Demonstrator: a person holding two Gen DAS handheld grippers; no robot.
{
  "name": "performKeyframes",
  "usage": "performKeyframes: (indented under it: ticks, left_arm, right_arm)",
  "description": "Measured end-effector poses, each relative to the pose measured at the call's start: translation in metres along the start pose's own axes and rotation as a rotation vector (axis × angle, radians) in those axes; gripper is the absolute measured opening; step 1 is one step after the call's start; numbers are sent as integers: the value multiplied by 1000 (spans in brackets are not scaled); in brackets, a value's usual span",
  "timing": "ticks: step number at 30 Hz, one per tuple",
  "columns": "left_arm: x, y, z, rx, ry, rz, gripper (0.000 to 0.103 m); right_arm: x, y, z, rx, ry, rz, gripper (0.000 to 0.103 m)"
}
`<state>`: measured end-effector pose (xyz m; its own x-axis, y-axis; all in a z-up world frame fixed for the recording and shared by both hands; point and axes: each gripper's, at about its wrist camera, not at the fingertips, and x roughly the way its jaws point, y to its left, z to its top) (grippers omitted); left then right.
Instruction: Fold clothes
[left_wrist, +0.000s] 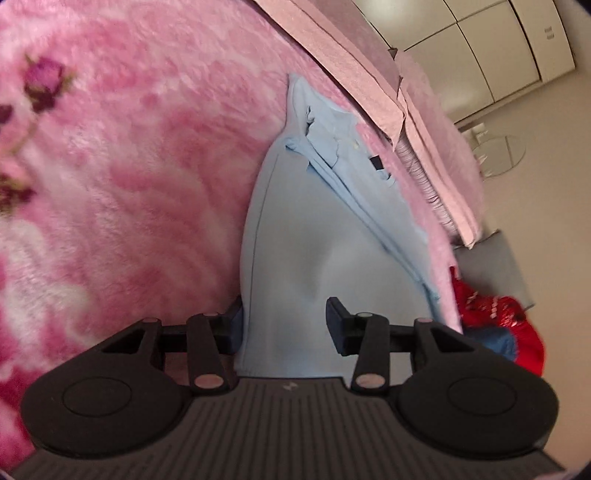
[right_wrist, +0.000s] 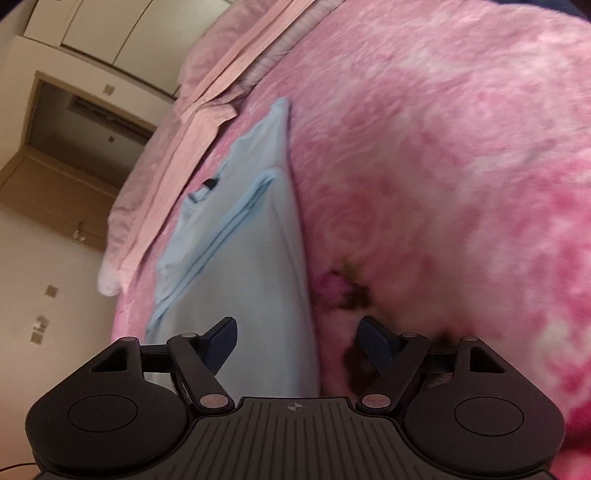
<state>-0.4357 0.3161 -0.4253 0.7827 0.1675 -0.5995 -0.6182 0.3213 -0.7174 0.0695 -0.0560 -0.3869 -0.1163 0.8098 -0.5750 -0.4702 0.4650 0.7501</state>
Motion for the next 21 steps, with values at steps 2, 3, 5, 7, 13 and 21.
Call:
performKeyframes:
  ticks: [2,3,5,7,13,21]
  left_arm:
    - [-1,-1,-3,36,15,1,33]
    - [-2,-2,-5,58,23,2,30]
    - [-8,3,-11,61,31,-7,24]
    - [-14,14,-17,20,39,-38,19]
    - [-10,21,-17,-17,51,-69,12]
    - [-17,18,-21,-10,22,-49,7]
  right_arm:
    - [4,0,0,-4,16,19,73]
    - [4,-1,-1,-2,28,28,67]
    - [2,-7,-6,23,63,53,59]
    - [-4,-12,-13,43,93,90,59]
    - [-2,-17,-16,81,99,121,59]
    - [11,-16,-14,95,103,64,11]
